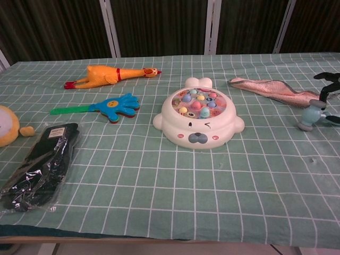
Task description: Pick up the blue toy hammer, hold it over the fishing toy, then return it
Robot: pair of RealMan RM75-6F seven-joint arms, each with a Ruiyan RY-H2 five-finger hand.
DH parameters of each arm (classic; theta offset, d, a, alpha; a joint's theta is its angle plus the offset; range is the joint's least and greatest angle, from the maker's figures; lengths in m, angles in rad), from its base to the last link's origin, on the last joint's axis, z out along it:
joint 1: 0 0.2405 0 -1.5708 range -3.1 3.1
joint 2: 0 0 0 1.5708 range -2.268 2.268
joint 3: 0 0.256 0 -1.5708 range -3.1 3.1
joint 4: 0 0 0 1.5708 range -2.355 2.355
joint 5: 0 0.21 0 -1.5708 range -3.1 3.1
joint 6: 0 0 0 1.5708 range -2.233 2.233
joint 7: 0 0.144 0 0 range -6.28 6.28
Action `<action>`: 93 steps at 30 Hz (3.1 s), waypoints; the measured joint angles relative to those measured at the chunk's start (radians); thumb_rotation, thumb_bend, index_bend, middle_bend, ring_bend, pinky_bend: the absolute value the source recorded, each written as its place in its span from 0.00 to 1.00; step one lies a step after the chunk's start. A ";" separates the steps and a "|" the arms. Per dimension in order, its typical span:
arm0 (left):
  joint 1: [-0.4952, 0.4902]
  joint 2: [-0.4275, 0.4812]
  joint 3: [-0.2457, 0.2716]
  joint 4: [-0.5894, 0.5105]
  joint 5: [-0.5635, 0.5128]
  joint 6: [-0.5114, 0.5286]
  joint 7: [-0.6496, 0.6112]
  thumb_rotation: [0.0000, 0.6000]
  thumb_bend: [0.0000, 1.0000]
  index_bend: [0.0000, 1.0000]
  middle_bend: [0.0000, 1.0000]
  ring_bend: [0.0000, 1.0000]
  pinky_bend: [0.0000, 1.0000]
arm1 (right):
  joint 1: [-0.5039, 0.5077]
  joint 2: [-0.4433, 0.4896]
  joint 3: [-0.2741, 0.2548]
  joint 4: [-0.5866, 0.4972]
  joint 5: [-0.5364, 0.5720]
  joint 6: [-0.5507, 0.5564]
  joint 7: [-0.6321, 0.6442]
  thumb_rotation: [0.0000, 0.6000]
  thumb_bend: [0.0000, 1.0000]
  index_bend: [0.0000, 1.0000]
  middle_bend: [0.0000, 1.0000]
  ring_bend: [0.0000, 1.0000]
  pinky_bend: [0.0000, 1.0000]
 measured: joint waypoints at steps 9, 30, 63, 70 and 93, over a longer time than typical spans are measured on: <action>0.002 0.002 -0.001 0.002 0.000 0.005 -0.008 1.00 0.41 0.00 0.00 0.00 0.00 | 0.008 -0.009 -0.006 -0.001 0.006 -0.009 -0.013 1.00 0.52 0.60 0.00 0.00 0.00; 0.004 0.005 0.003 0.004 0.009 0.012 -0.016 1.00 0.41 0.00 0.00 0.00 0.00 | -0.002 0.009 -0.022 -0.038 0.004 0.006 -0.029 1.00 0.52 0.61 0.00 0.00 0.00; 0.011 0.009 0.002 0.008 0.012 0.027 -0.034 1.00 0.41 0.00 0.00 0.00 0.00 | 0.003 -0.020 -0.015 -0.037 0.036 -0.007 -0.113 1.00 0.56 0.80 0.40 0.42 0.59; 0.012 0.011 0.003 0.010 0.015 0.031 -0.039 1.00 0.41 0.00 0.00 0.00 0.00 | -0.003 -0.026 -0.027 -0.037 0.021 0.016 -0.125 1.00 0.57 0.91 0.59 0.68 0.92; 0.011 0.013 0.002 0.011 0.012 0.027 -0.045 1.00 0.41 0.00 0.00 0.00 0.00 | -0.014 -0.052 -0.037 -0.024 0.003 0.059 -0.168 1.00 0.55 1.00 0.73 0.86 1.00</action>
